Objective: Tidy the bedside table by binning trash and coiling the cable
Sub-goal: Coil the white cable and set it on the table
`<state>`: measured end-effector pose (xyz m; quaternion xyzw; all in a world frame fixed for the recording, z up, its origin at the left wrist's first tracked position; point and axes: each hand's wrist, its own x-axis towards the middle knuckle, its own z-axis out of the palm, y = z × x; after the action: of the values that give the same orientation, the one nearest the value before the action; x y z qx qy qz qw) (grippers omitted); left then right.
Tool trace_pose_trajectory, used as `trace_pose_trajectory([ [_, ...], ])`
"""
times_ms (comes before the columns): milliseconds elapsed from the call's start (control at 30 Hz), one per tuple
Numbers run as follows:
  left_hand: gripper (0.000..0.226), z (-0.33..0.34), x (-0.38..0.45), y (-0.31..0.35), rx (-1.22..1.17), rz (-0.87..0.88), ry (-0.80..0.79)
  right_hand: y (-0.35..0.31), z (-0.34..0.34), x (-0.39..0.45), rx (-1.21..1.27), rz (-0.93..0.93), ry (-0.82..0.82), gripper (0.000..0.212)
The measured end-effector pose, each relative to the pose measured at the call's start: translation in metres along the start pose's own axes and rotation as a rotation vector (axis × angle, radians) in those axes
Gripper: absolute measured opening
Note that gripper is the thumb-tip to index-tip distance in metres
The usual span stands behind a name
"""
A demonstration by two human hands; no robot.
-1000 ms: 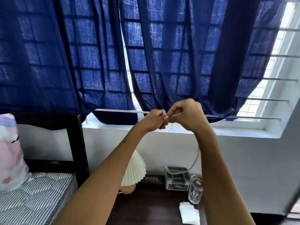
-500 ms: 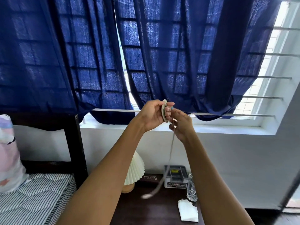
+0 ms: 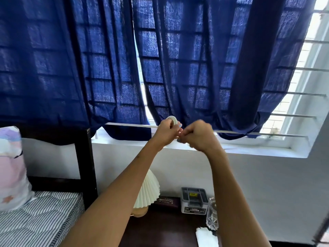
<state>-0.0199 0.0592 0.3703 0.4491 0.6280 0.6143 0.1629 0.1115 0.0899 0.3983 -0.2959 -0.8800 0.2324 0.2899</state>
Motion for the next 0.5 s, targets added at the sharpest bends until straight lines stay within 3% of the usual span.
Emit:
trace_pose_trajectory([
  [133,0.022,-0.006,-0.011,0.01,-0.138,-0.134,-0.257,-0.005,-0.026,0.002,-0.065,-0.033,0.061,0.016],
  [300,0.039,-0.011,-0.025,0.021,-0.285,-0.275,-0.491,0.008,-0.046,0.008,0.071,-0.163,0.029,0.017],
  [400,0.042,-0.012,-0.03,0.025,-0.423,-0.311,-0.651,0.017,-0.047,0.013,0.339,-0.213,-0.029,0.015],
  [500,0.038,-0.012,-0.03,0.029,-0.546,-0.306,-0.682,0.028,-0.036,0.02,0.671,-0.203,-0.059,0.012],
])
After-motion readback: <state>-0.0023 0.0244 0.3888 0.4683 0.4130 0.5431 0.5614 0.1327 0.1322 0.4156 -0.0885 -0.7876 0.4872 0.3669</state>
